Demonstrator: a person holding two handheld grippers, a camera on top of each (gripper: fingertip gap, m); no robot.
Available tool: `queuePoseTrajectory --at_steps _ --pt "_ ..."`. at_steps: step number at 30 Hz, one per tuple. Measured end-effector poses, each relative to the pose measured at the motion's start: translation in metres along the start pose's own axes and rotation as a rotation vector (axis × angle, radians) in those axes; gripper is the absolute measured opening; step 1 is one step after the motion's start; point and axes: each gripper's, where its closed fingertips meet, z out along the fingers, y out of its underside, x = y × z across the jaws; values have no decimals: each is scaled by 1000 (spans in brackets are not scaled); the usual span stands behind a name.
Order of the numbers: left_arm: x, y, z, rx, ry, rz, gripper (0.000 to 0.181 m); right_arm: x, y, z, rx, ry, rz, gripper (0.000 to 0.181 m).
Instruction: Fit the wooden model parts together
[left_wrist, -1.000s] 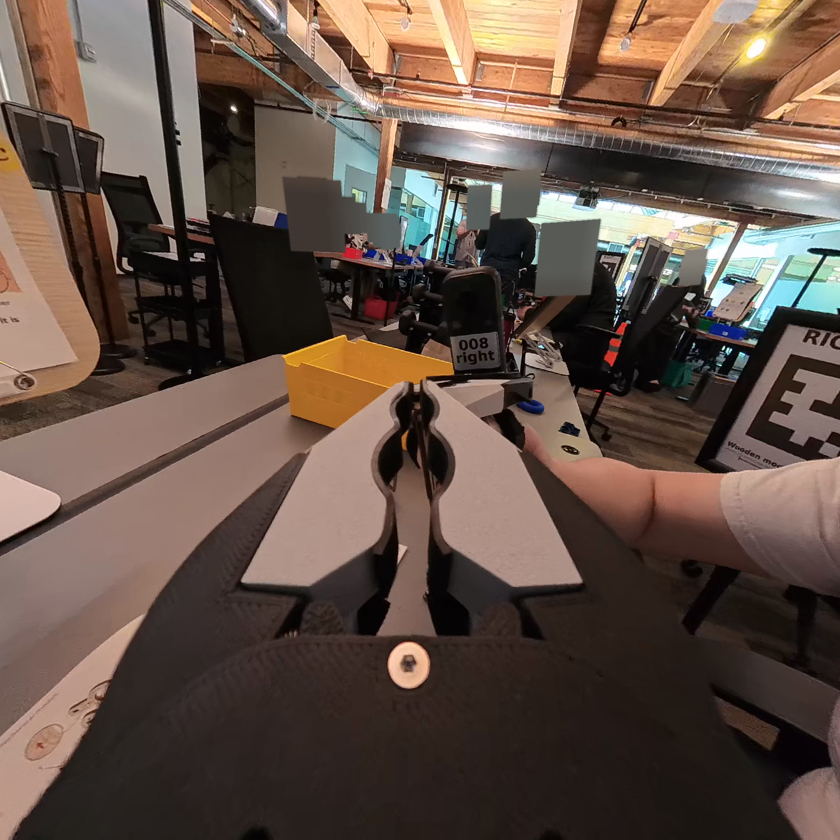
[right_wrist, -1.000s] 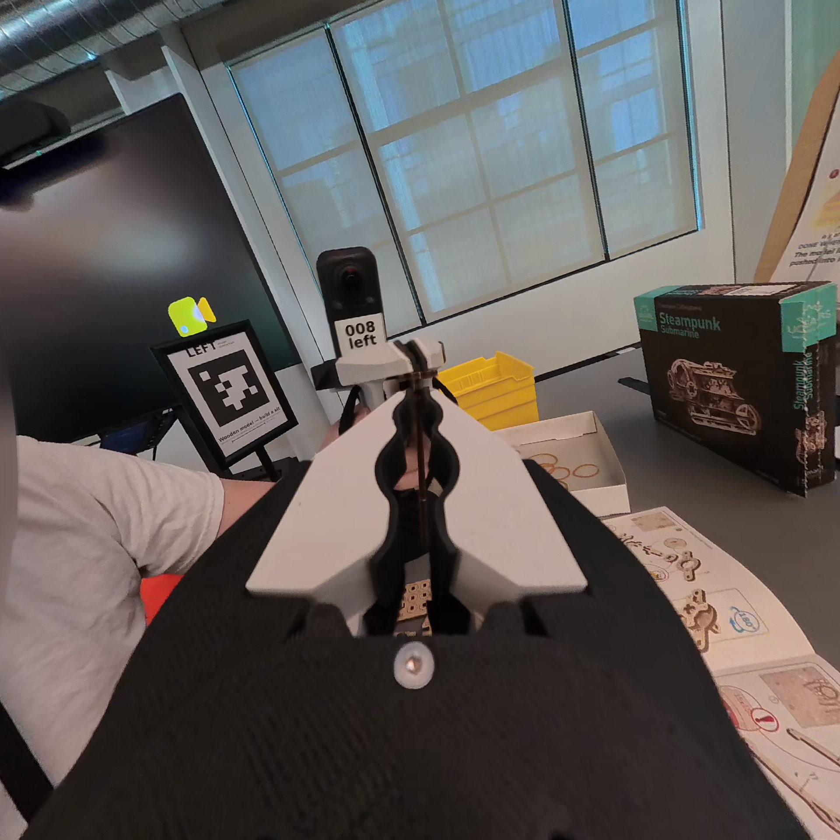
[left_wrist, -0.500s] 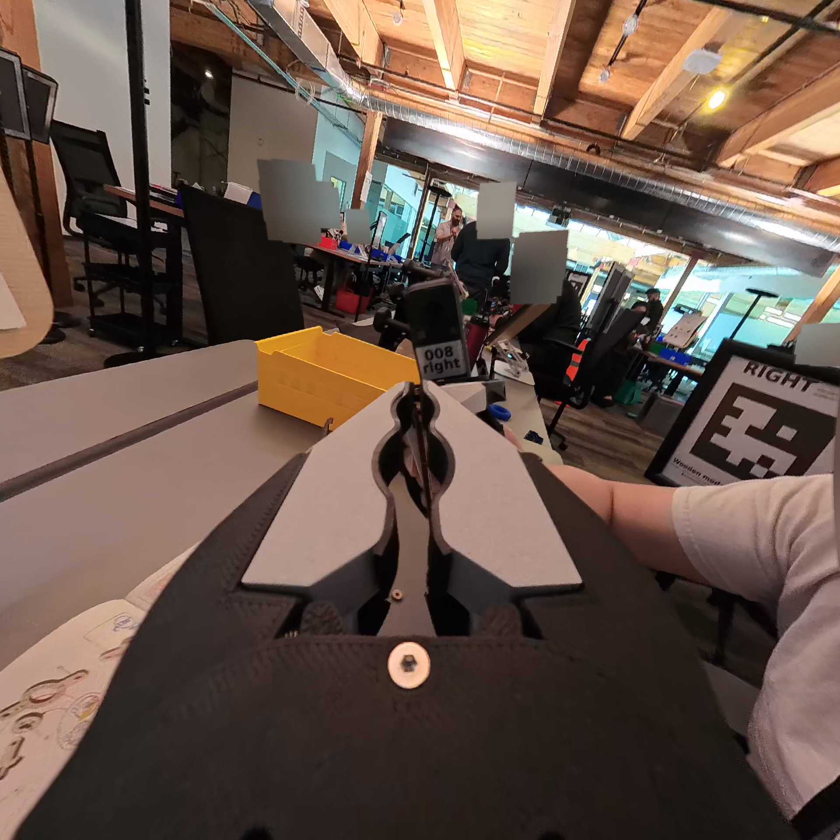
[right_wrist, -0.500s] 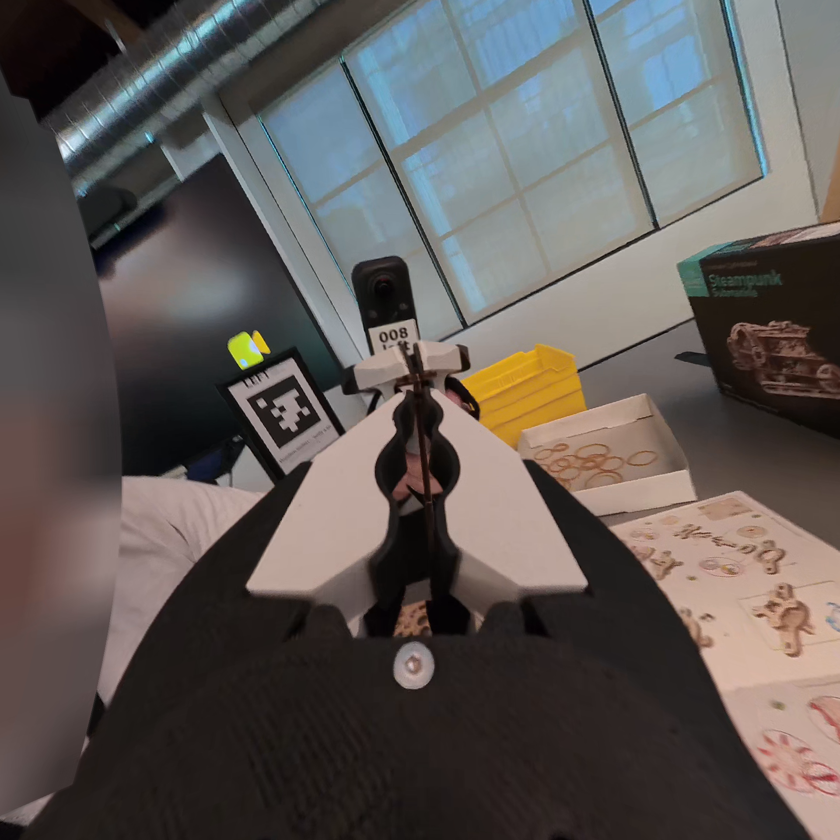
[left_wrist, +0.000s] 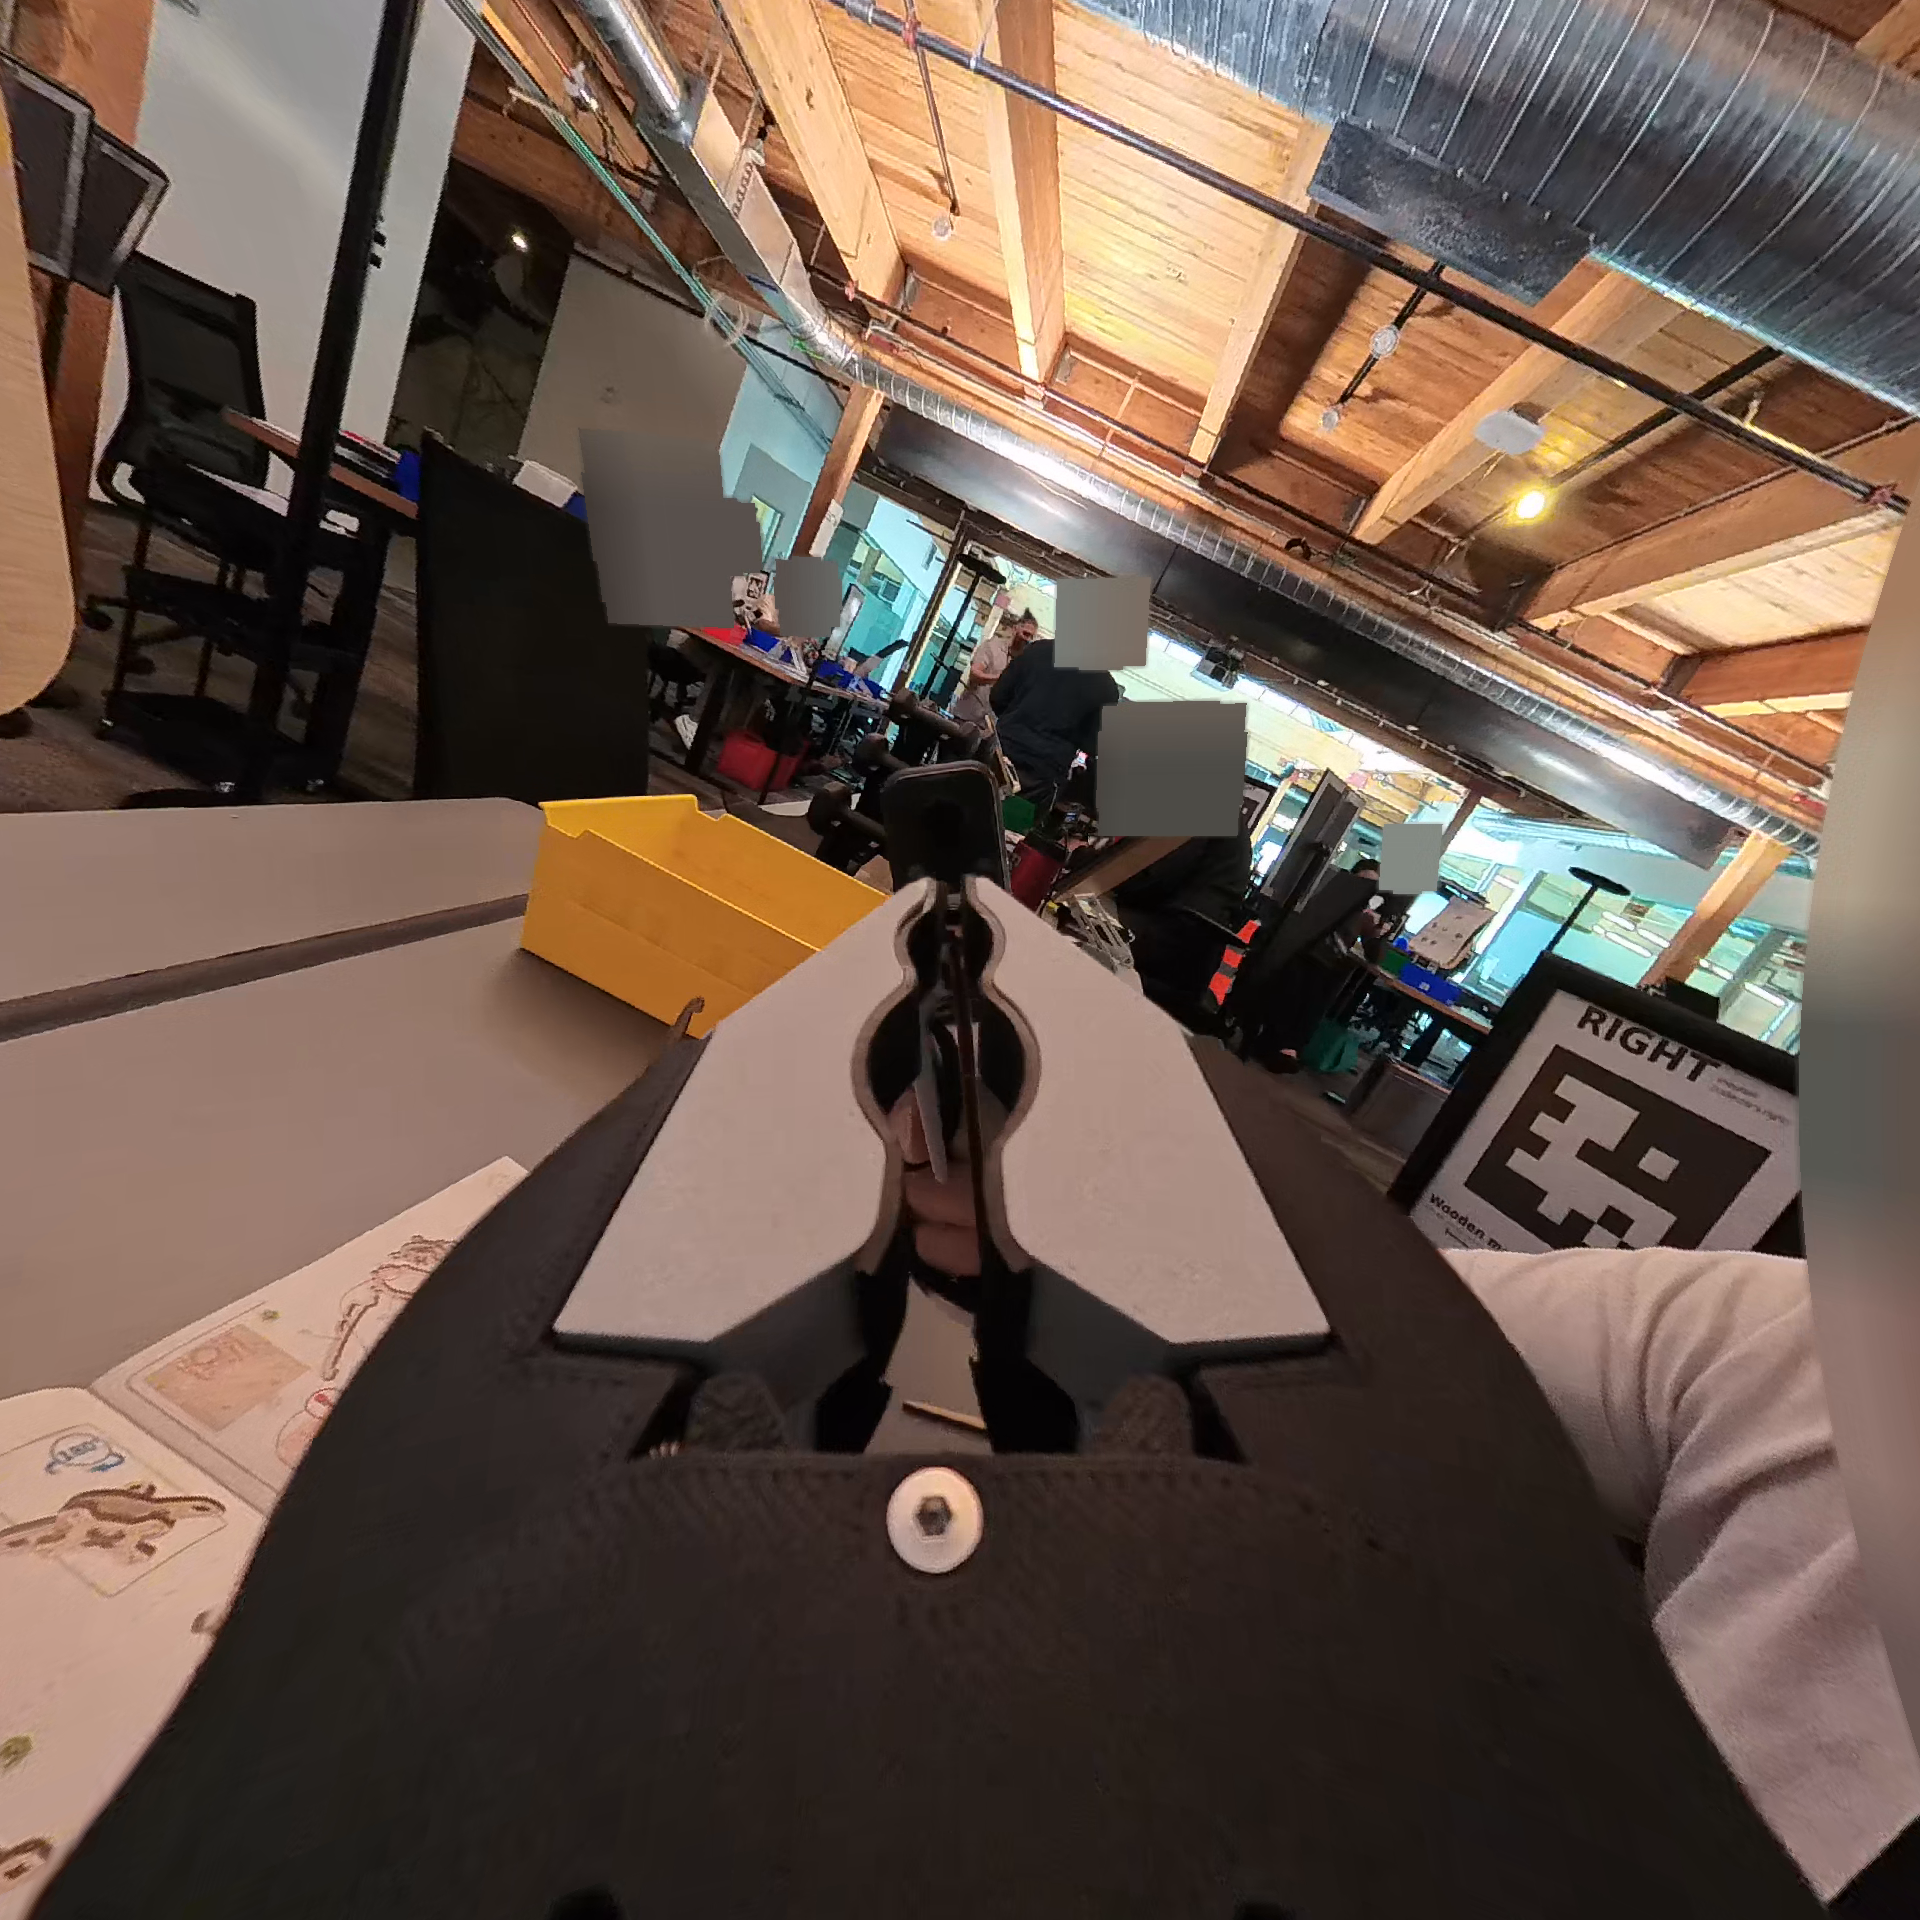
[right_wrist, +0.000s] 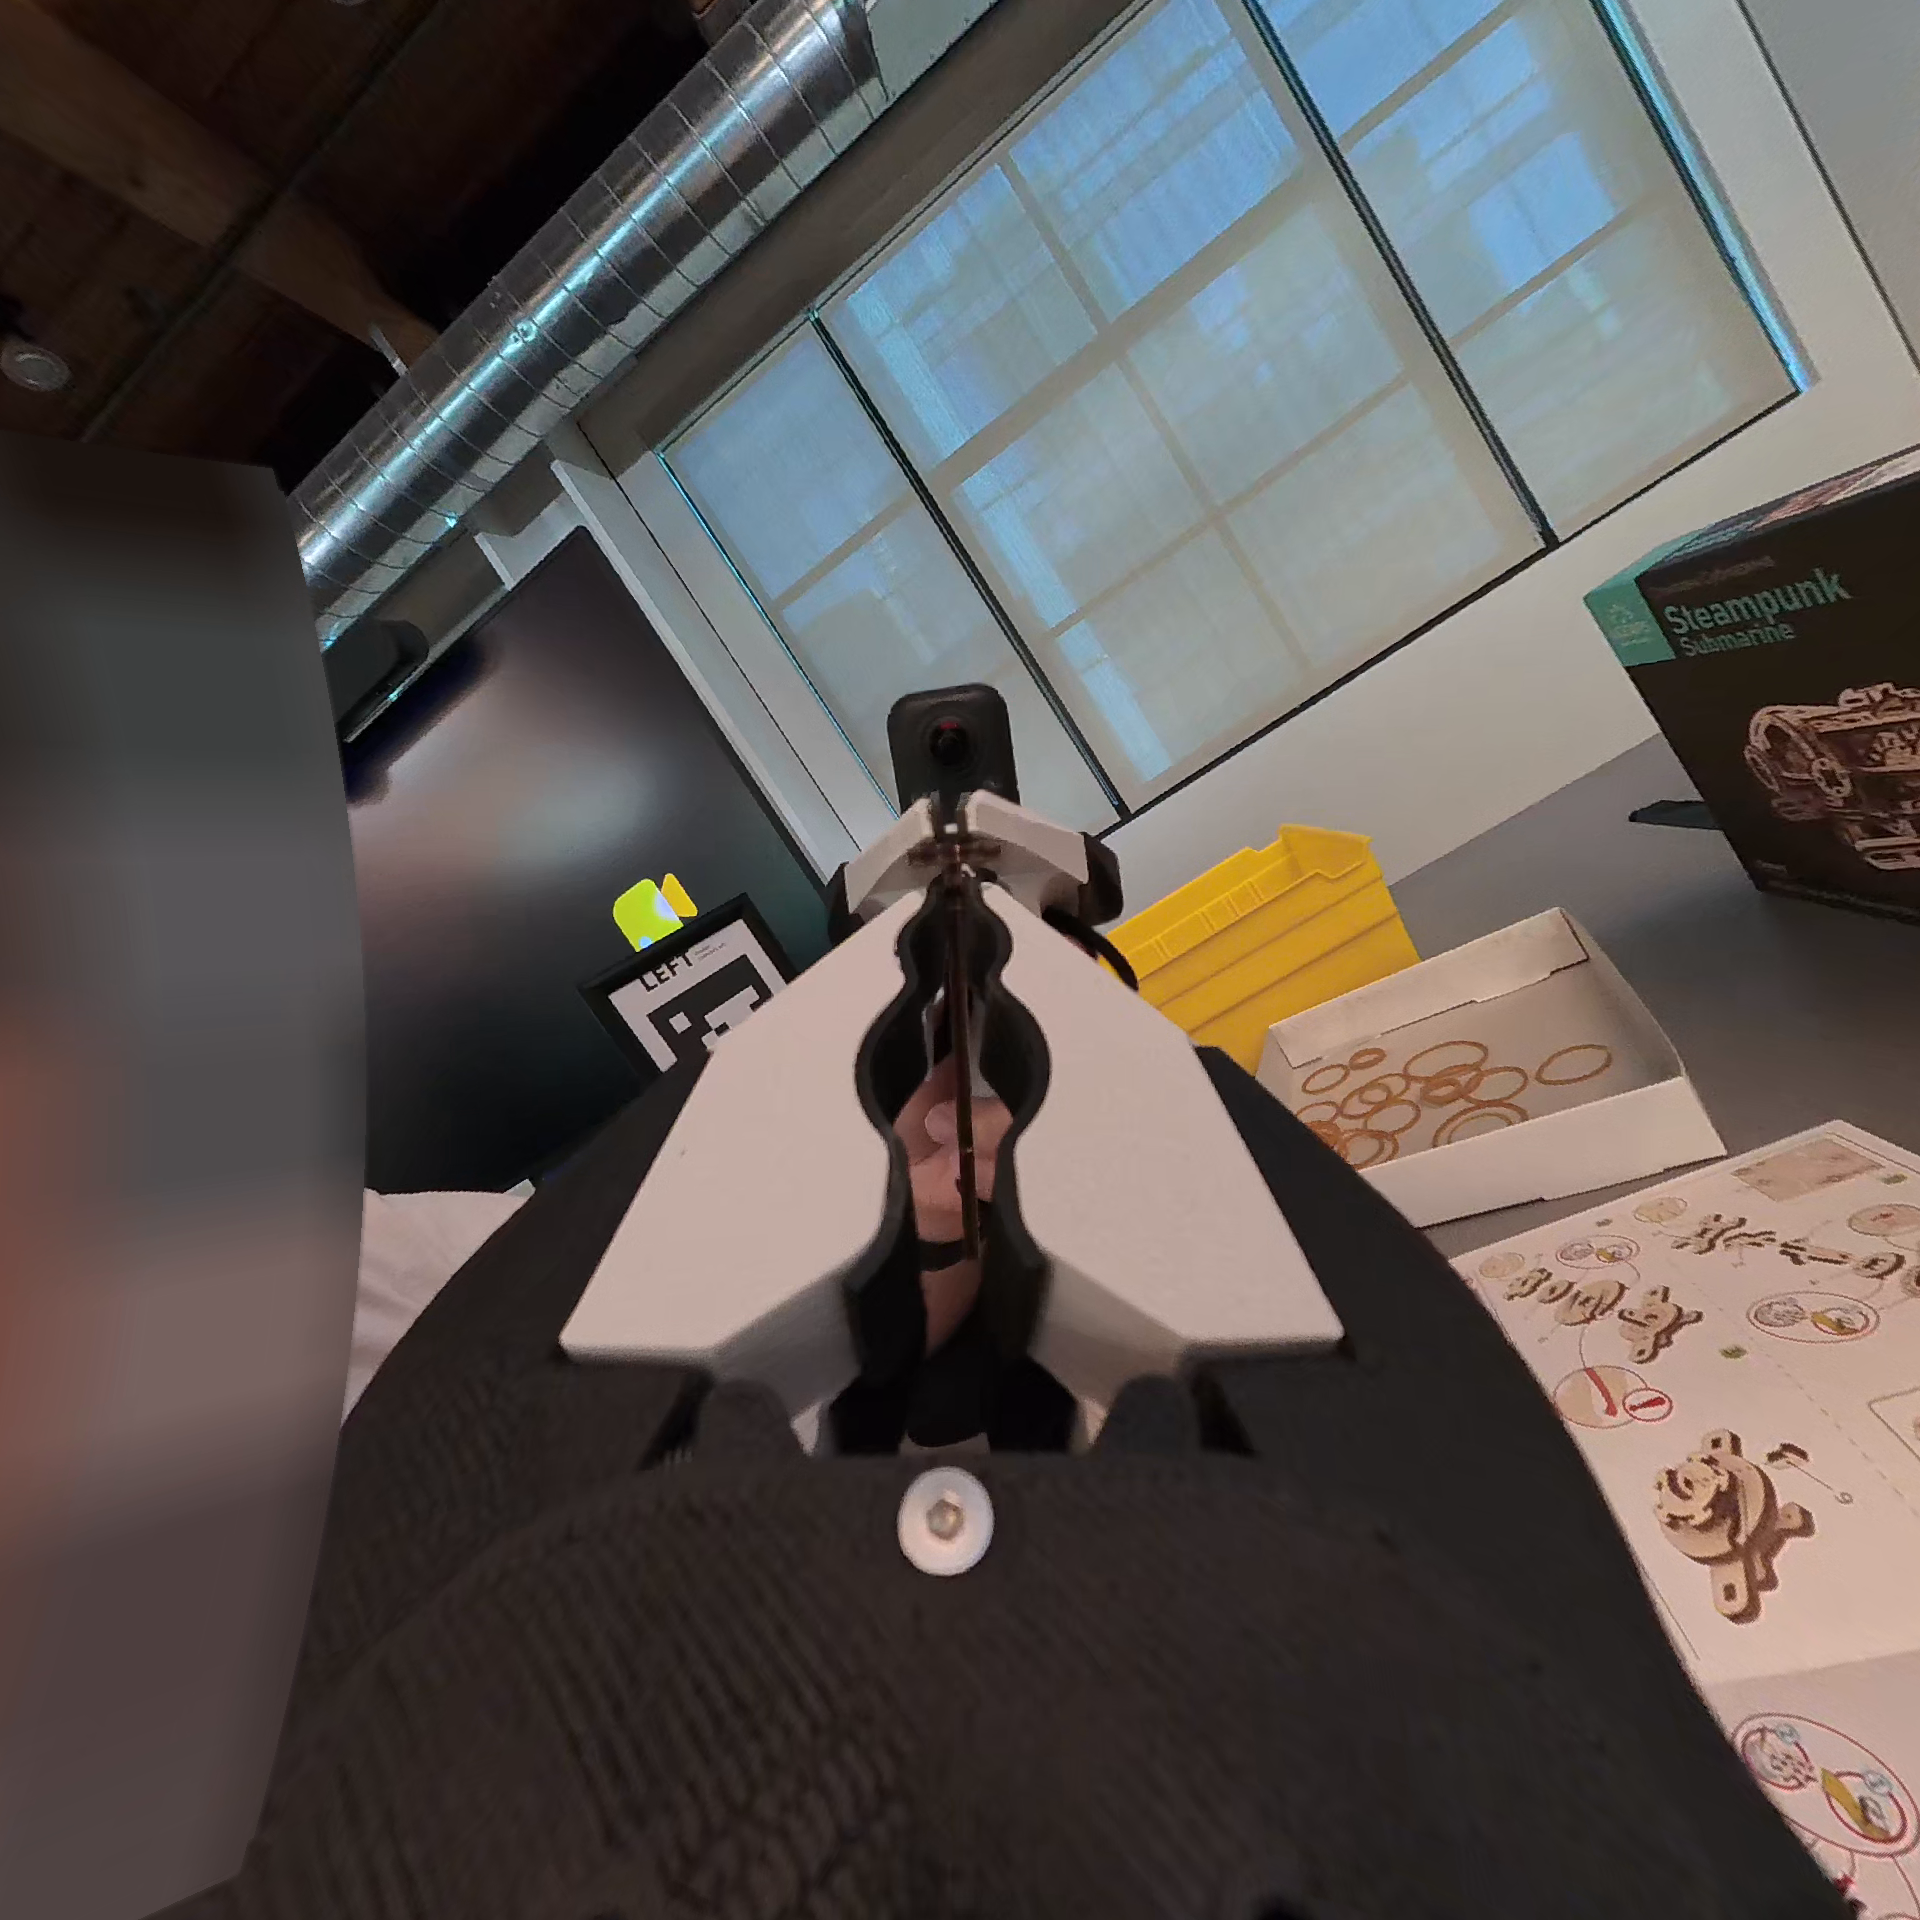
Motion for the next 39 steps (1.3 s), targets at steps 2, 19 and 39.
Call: queuePoseTrajectory --at_steps 2,19,39 --pt "1 -1 1 20 8 -7 3 0 -1 0 13 2 -5 1" --pt "16 -6 1 98 -20 214 4 -13 -3 2 25 19 -207 0" --pt "13 -13 -5 94 -13 268 8 -12 -6 -1 -25 6 -253 1"
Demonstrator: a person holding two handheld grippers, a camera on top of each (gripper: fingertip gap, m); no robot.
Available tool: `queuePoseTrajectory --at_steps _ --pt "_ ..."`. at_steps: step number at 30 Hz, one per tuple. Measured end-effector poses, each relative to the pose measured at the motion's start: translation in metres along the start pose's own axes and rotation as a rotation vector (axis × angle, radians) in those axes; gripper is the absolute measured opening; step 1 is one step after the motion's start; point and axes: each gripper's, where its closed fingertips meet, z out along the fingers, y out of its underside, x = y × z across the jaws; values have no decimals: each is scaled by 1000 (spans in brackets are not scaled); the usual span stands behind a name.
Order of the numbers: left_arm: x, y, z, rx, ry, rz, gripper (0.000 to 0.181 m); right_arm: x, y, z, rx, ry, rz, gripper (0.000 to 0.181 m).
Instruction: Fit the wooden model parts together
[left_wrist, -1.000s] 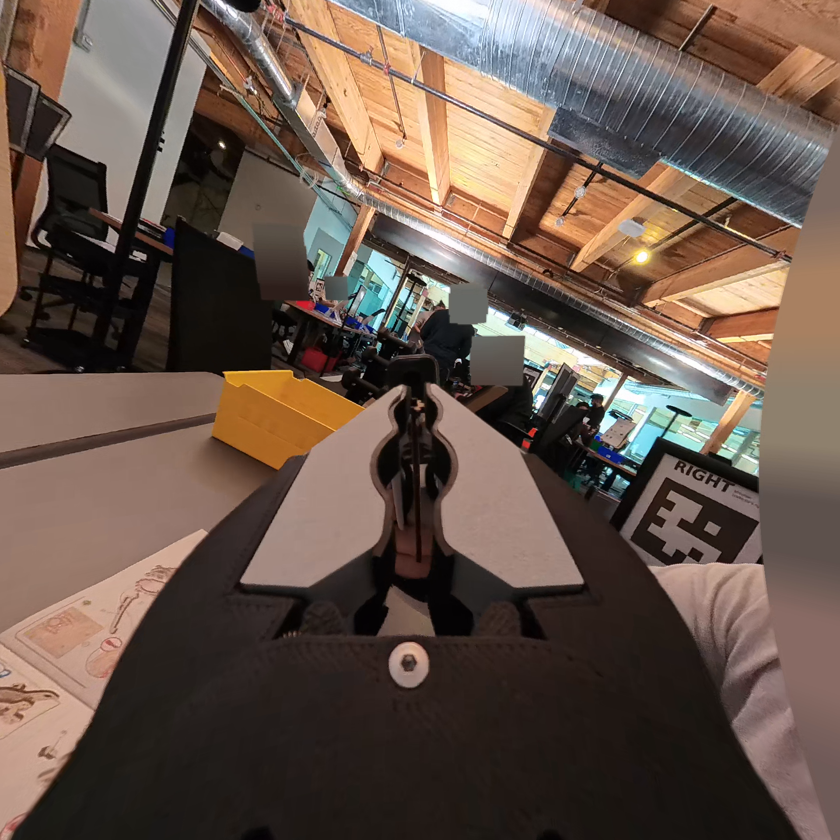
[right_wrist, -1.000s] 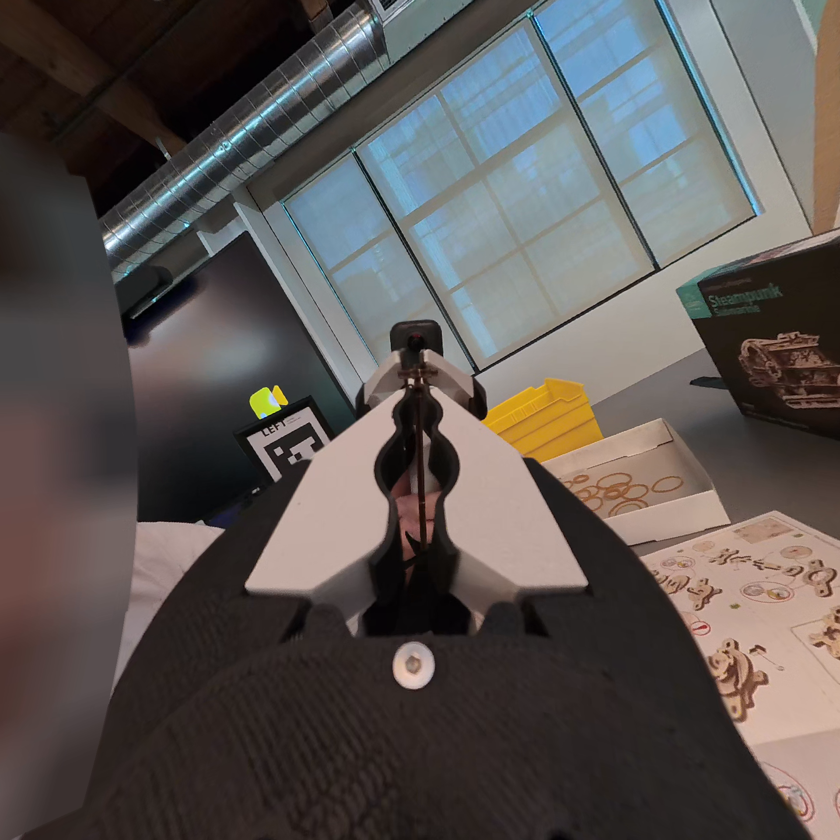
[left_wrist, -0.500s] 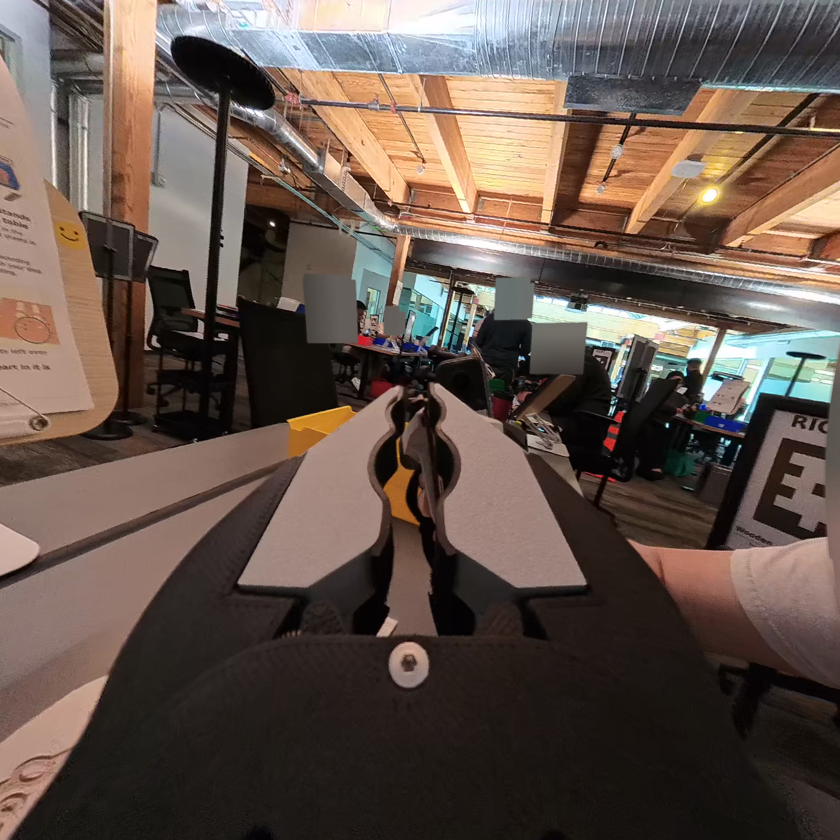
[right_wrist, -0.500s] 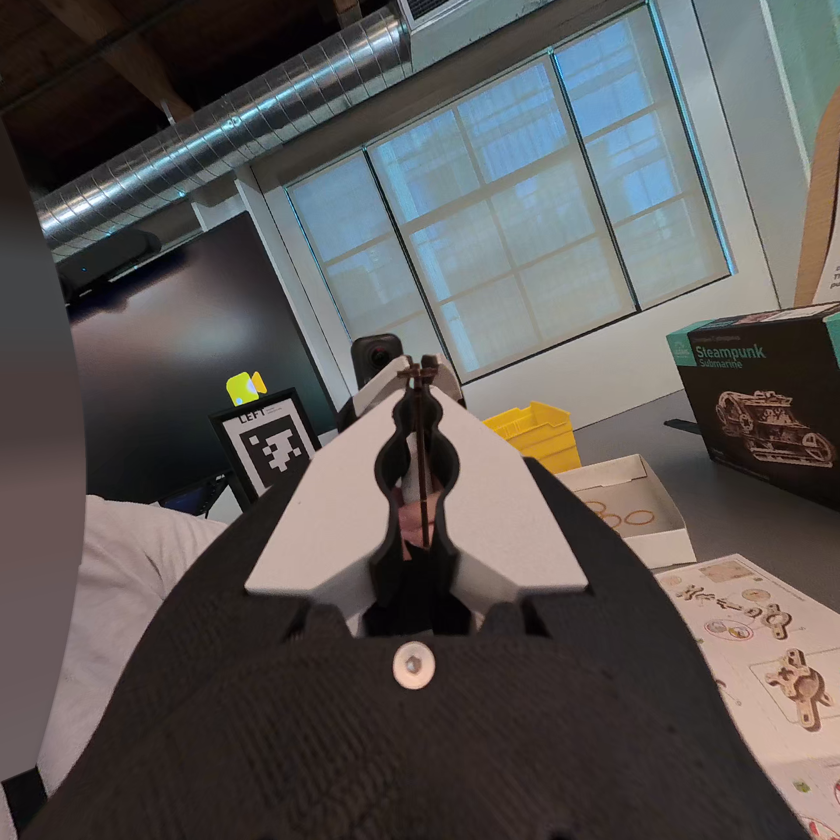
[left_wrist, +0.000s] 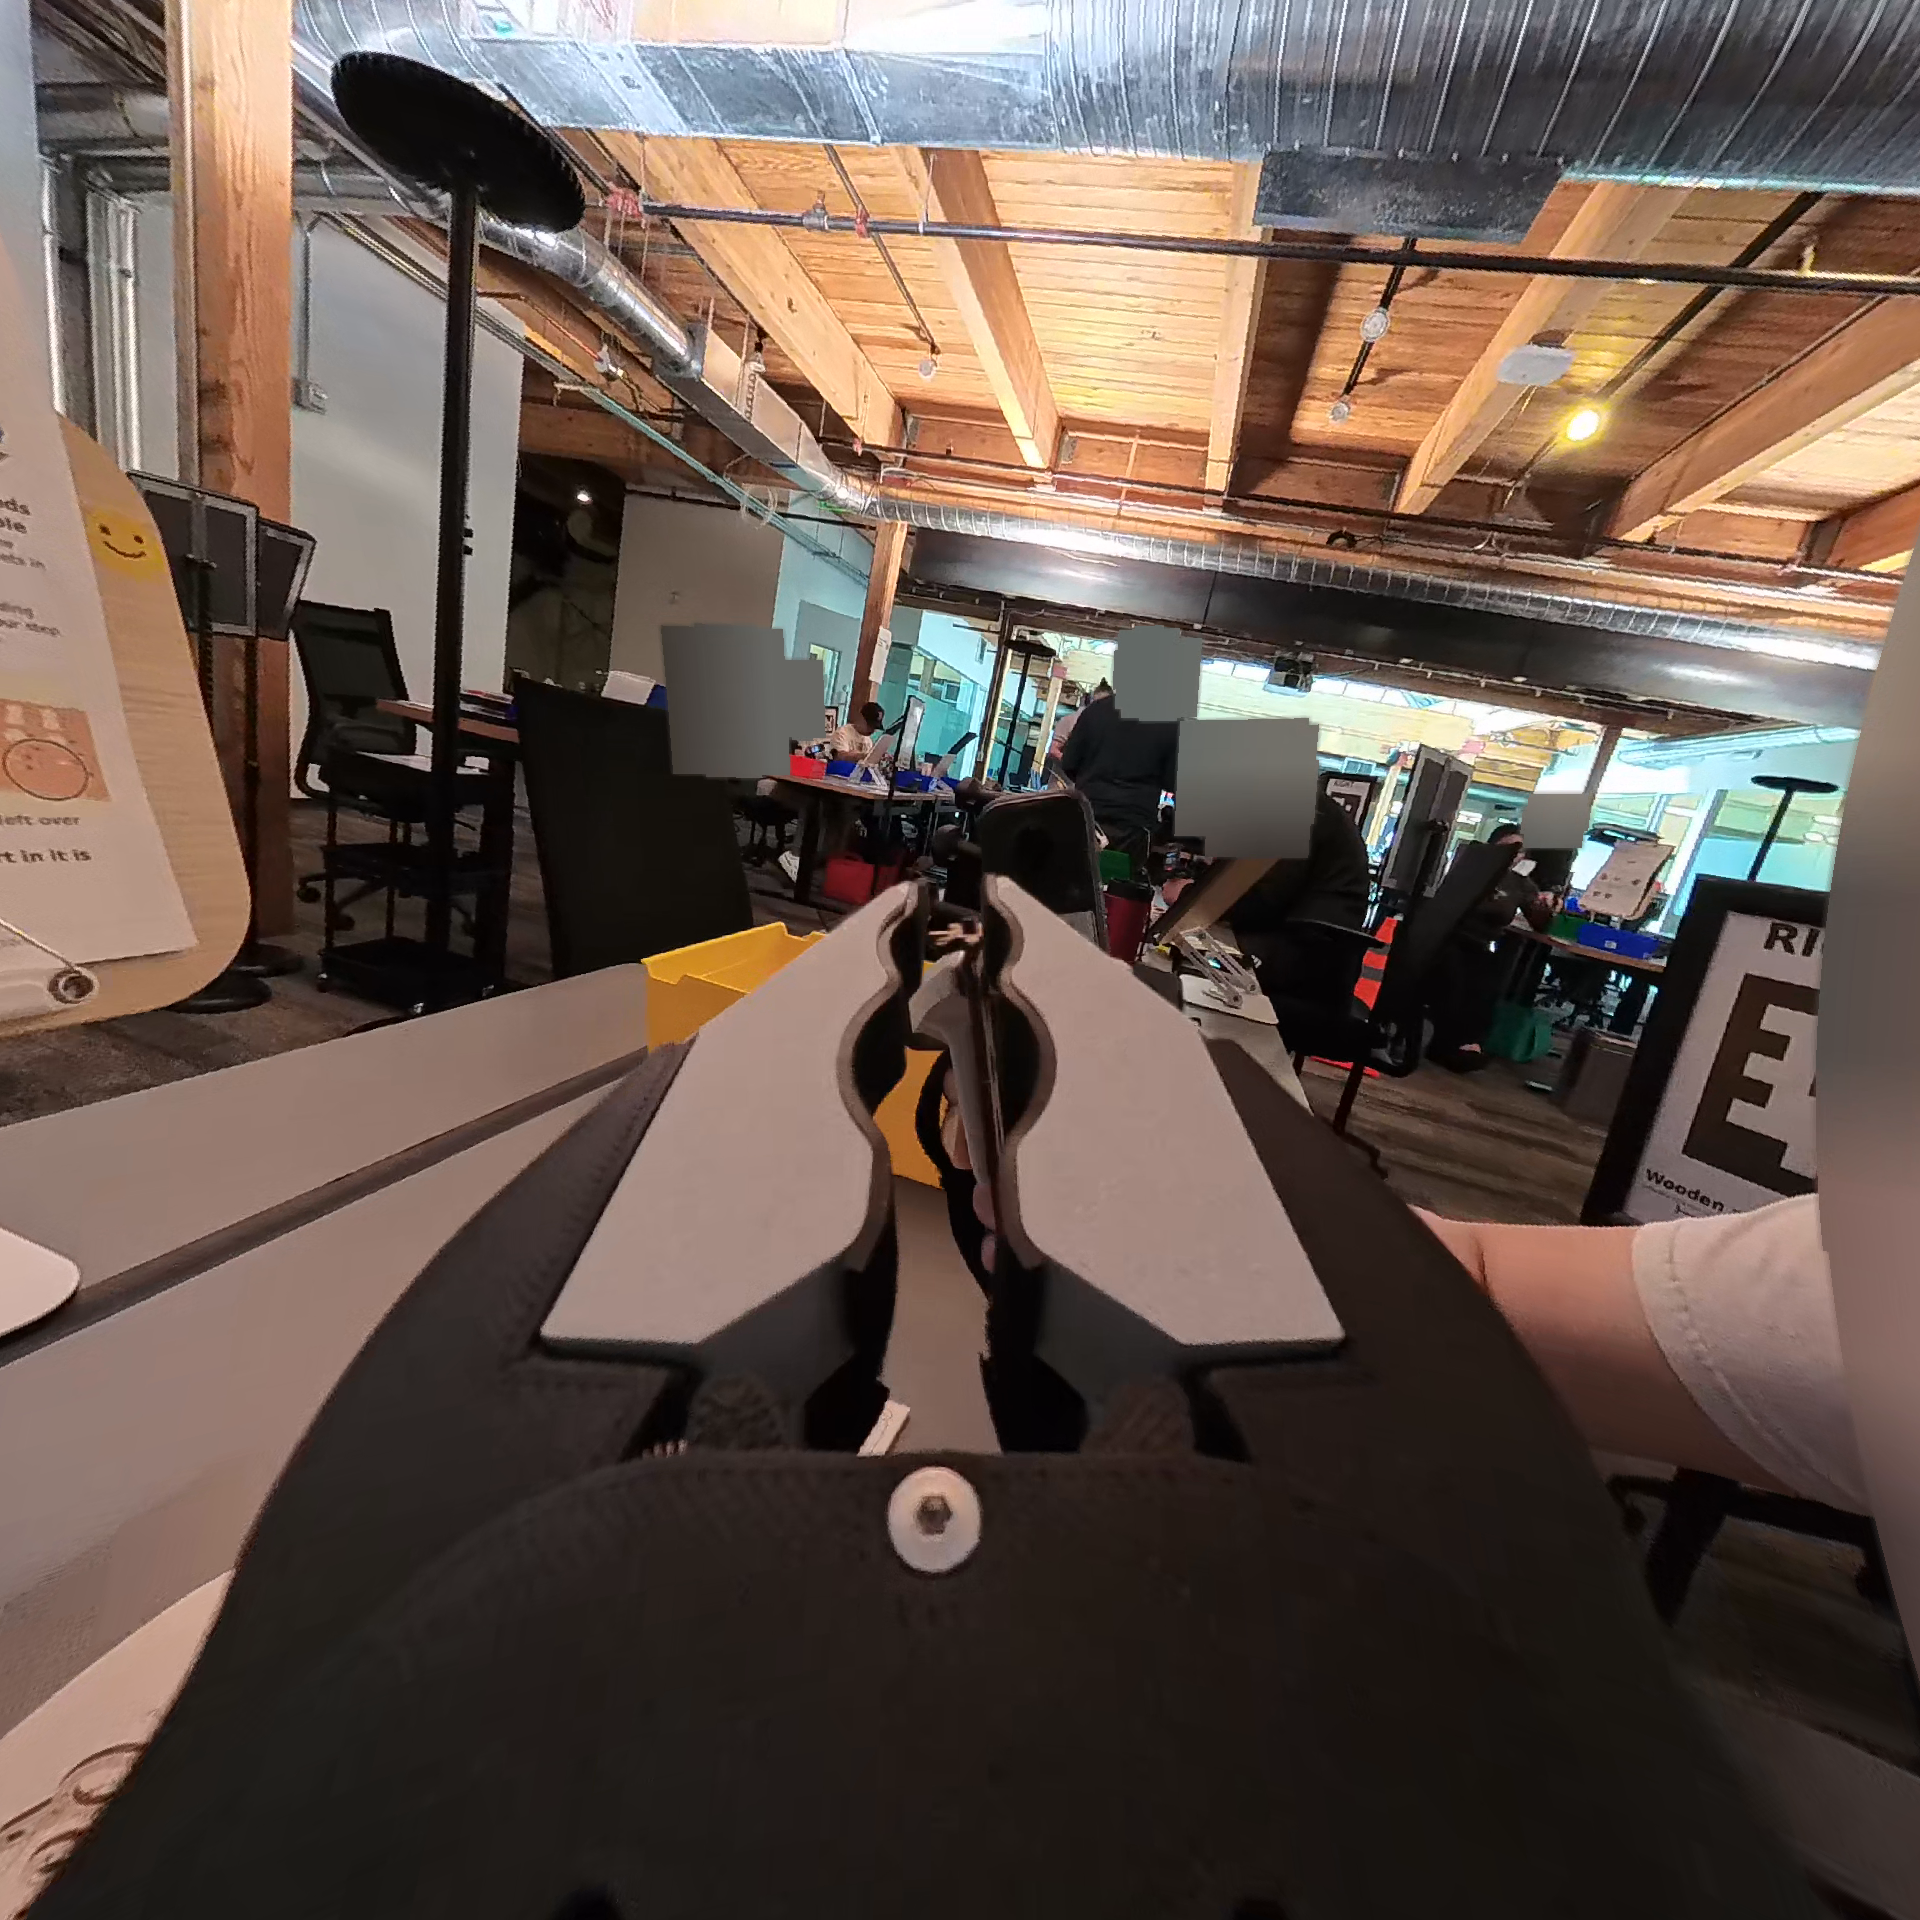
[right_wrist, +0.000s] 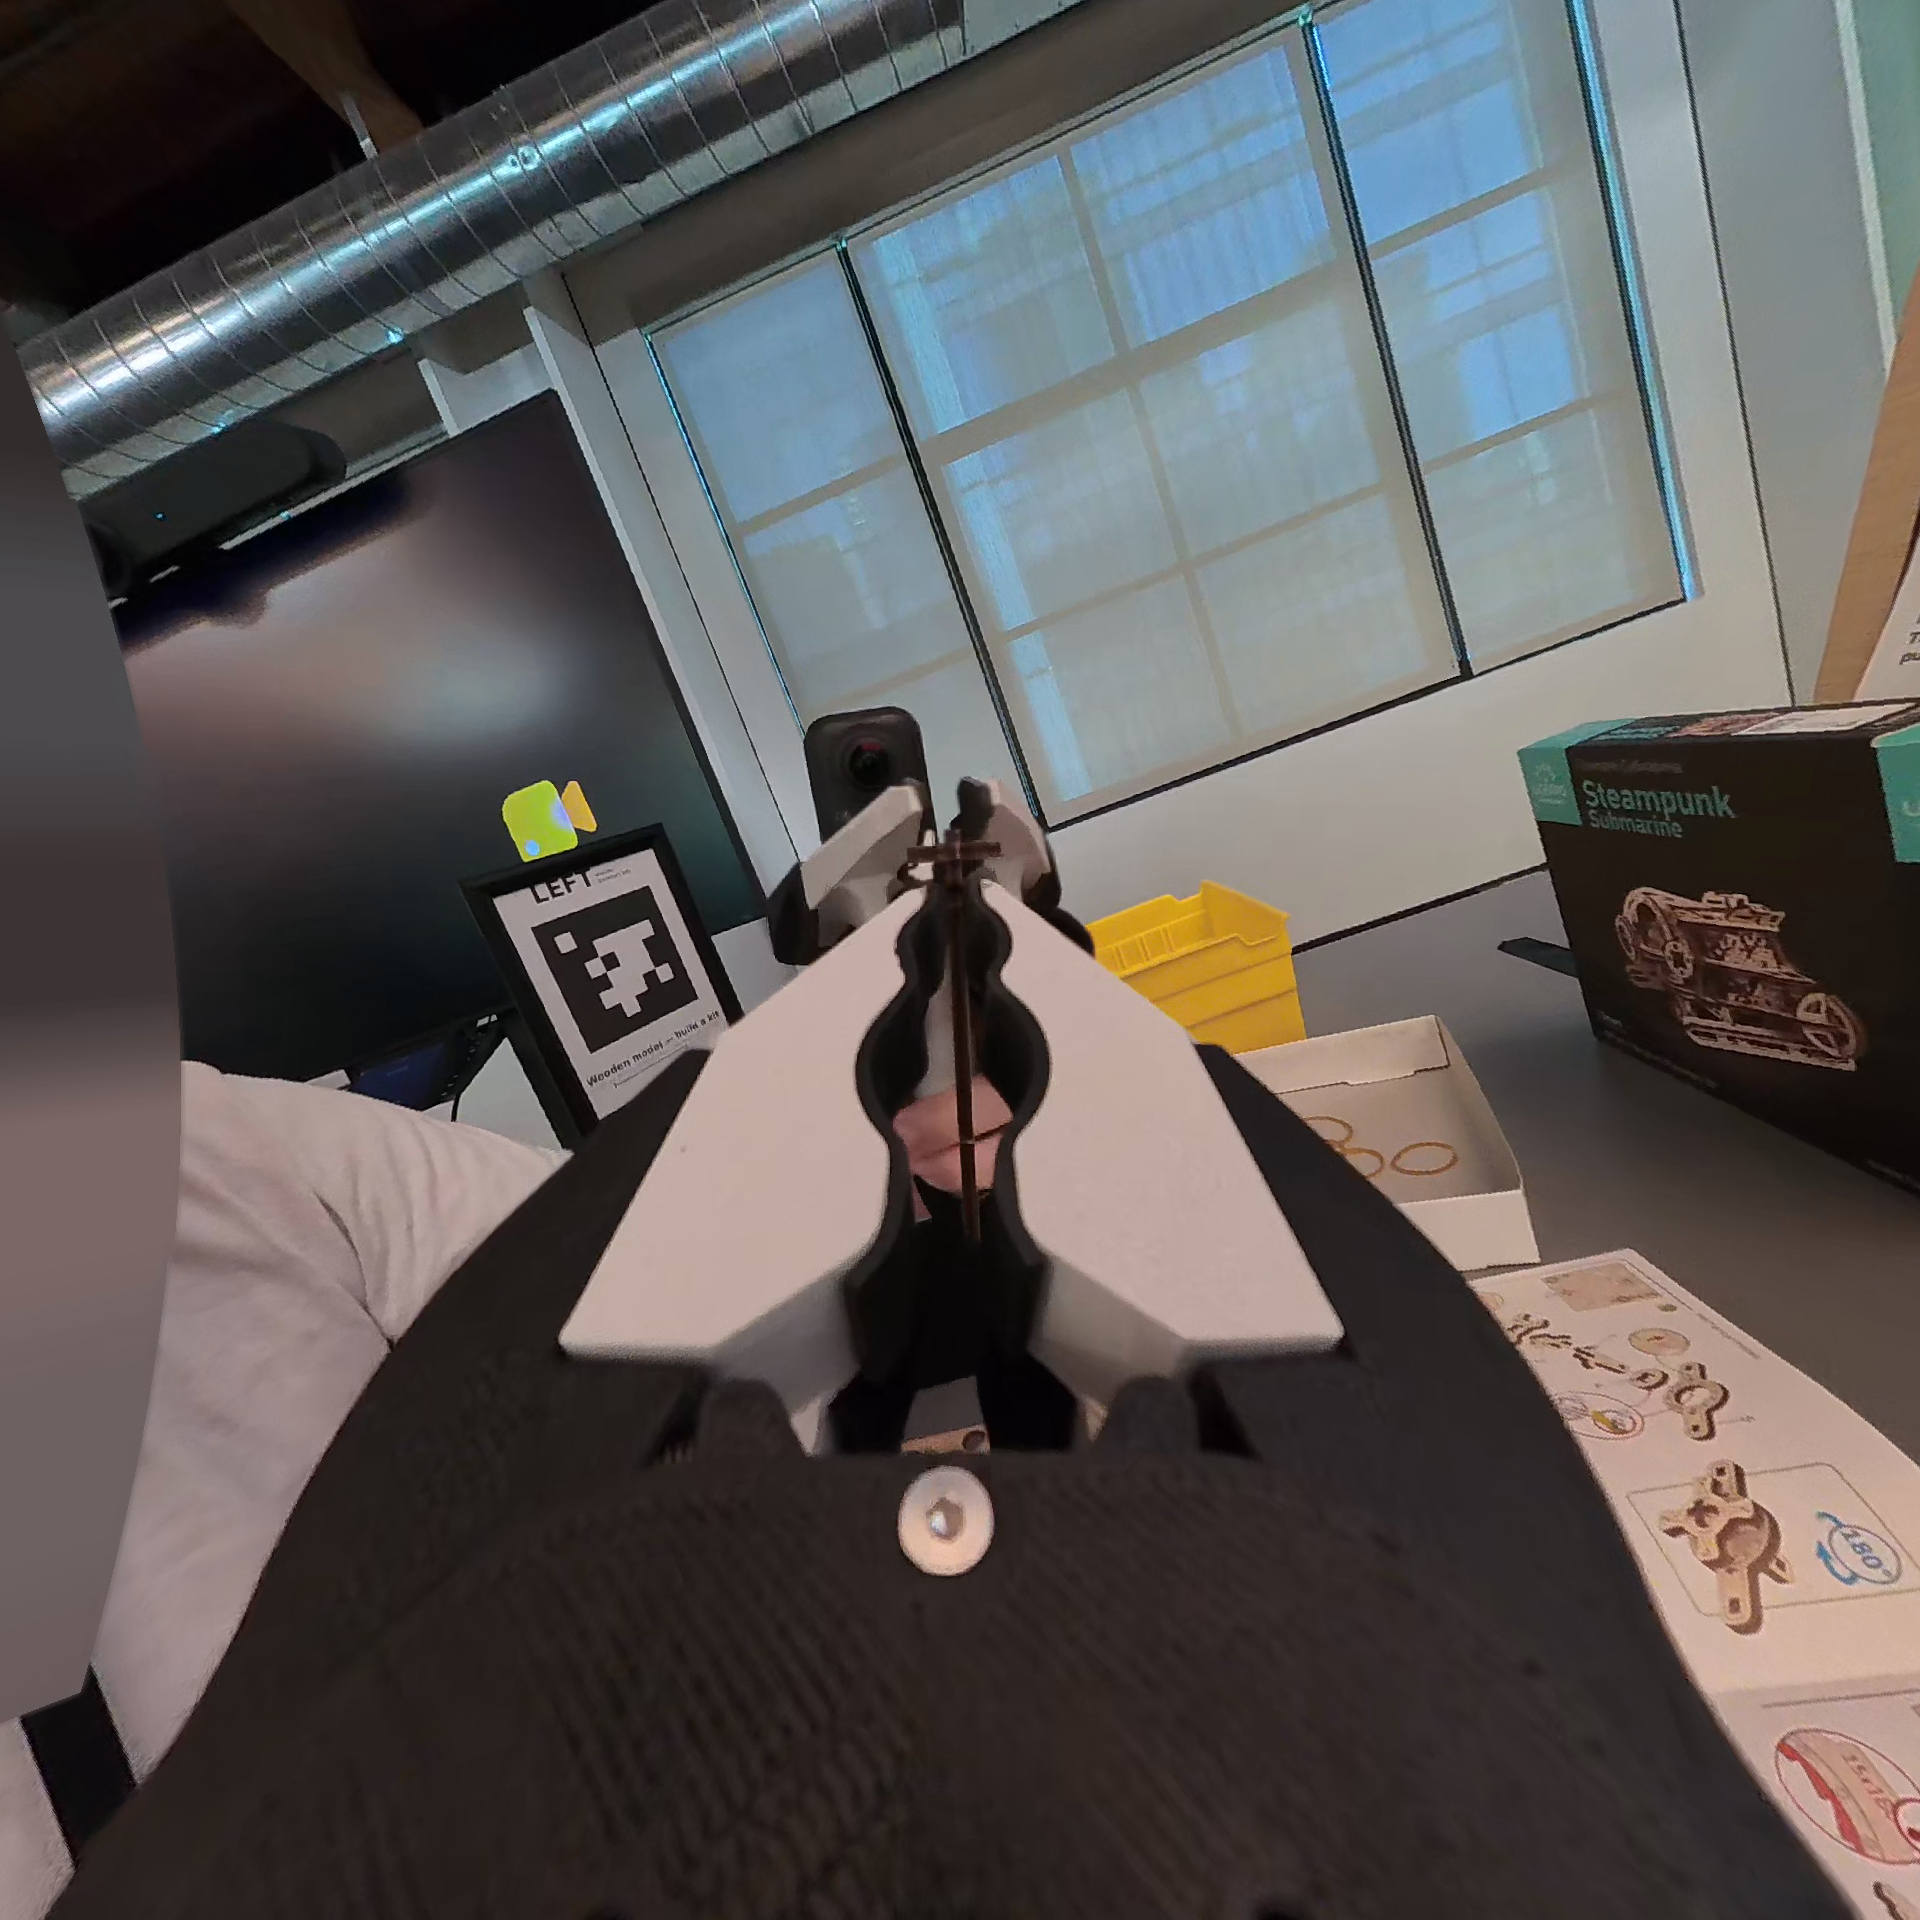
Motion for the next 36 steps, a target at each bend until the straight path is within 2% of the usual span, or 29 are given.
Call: queuePoseTrajectory --at_steps 13,20,36 --pt "-1 14 2 -129 35 -19 3 3 8 1 -57 -2 -10 1" --pt "0 20 -1 -238 53 -14 4 3 12 0 -110 18 -89 1" --pt "8 25 -5 -328 87 40 5 -3 17 1 -245 26 -174 0"
